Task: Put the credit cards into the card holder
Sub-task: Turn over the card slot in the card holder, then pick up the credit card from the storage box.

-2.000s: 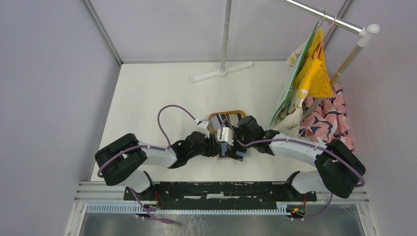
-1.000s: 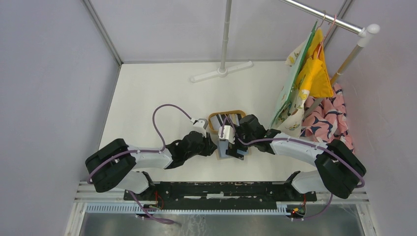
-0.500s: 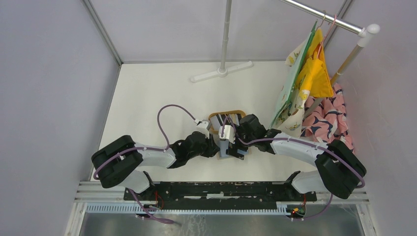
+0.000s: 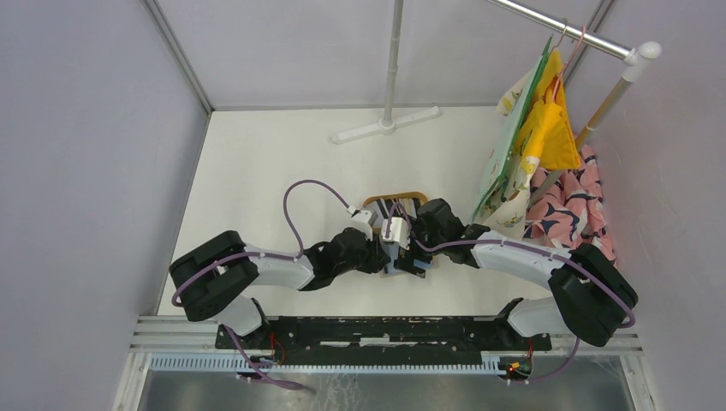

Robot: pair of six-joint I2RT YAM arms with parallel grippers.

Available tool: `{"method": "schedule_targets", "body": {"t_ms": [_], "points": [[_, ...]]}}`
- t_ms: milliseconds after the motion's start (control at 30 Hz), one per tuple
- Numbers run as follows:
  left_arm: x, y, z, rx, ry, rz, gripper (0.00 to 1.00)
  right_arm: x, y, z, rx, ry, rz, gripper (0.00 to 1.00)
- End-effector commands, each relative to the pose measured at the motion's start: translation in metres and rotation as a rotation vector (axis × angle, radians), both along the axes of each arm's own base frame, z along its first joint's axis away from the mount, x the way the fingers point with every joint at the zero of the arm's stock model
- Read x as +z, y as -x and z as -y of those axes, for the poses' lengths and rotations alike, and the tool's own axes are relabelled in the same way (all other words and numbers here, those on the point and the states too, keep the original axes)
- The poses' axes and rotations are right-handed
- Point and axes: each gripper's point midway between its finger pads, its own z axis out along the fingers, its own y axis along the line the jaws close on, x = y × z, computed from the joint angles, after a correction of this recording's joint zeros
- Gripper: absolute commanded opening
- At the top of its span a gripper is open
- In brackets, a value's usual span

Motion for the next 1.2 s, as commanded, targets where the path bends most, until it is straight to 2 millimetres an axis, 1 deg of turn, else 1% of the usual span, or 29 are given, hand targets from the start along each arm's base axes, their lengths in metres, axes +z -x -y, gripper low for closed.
{"method": "schedule_targets", "body": {"t_ms": [0, 67, 233, 500, 633, 767, 867, 1033, 1167], "points": [[0.02, -0.007, 0.023, -0.031, 0.06, 0.044, 0.29, 0.026, -0.013, -0.011, -0.008, -0.064, 0.055, 0.98], [0.022, -0.007, 0.026, -0.034, 0.064, 0.046, 0.29, 0.027, -0.013, -0.011, -0.008, -0.065, 0.056, 0.98], [0.025, -0.008, 0.024, -0.03, 0.066, 0.057, 0.29, 0.027, -0.016, -0.01, -0.022, -0.06, 0.065, 0.98], [0.025, -0.008, 0.024, -0.028, 0.063, 0.058, 0.29, 0.036, -0.033, 0.001, -0.095, -0.046, 0.141, 0.98], [0.028, -0.009, 0.021, -0.018, 0.057, 0.067, 0.3, 0.039, -0.035, 0.005, -0.095, -0.043, 0.16, 0.98], [0.036, -0.009, 0.02, -0.022, 0.069, 0.086, 0.3, 0.037, -0.034, 0.01, -0.081, -0.017, 0.151, 0.98], [0.04, -0.009, 0.018, -0.02, 0.074, 0.098, 0.3, 0.038, -0.037, 0.016, -0.086, 0.002, 0.162, 0.98], [0.045, -0.011, 0.011, 0.0, 0.064, 0.118, 0.3, 0.043, -0.047, 0.031, -0.134, 0.012, 0.192, 0.98], [0.054, -0.013, 0.004, 0.016, 0.068, 0.154, 0.29, 0.04, -0.055, 0.041, -0.175, 0.036, 0.191, 0.98]]}}
